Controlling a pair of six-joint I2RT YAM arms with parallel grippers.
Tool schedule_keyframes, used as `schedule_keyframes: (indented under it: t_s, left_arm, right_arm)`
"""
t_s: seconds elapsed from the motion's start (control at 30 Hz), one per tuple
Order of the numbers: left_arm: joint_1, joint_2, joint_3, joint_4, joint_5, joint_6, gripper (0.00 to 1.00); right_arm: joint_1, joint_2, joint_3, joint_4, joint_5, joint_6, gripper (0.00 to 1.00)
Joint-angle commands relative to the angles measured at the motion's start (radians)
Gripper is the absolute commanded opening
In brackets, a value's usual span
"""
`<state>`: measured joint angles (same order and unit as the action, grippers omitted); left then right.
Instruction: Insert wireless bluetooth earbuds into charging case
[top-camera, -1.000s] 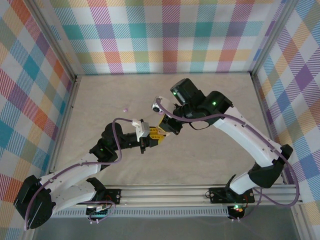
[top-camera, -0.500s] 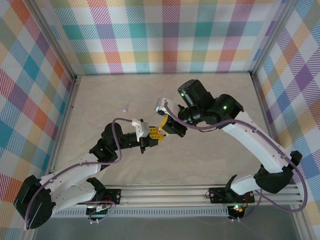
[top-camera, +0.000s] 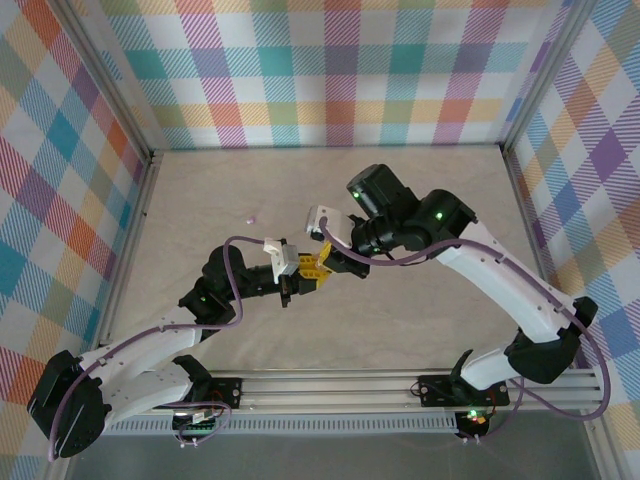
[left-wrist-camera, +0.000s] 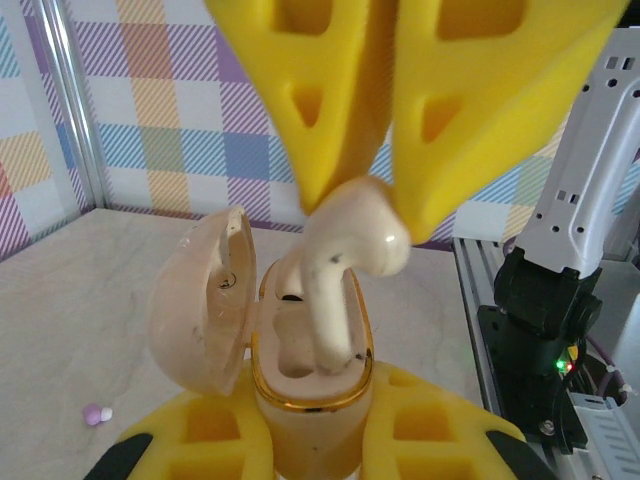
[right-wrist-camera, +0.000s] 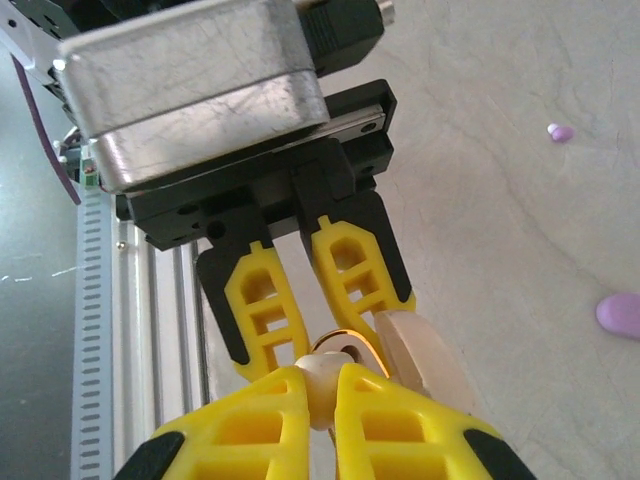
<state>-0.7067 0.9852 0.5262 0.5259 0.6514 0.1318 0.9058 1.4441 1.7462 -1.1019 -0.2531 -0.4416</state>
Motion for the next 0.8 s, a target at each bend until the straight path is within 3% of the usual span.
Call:
schedule_keyframes:
  t_s: [0.0,0.77]
  left_arm:
    - [-0.011,-0.013,0.009,0.032,0.028,0.017,0.0]
    - [-0.011,-0.018,0.001,0.064,0.074,0.014,0.0]
  right_arm:
    - [0.008,0.009,-0.007,-0.021,0.014,-0.037,0.1]
    - [0.008,0.063,-0.032,-0.082,-0.026,-0.132,0.12]
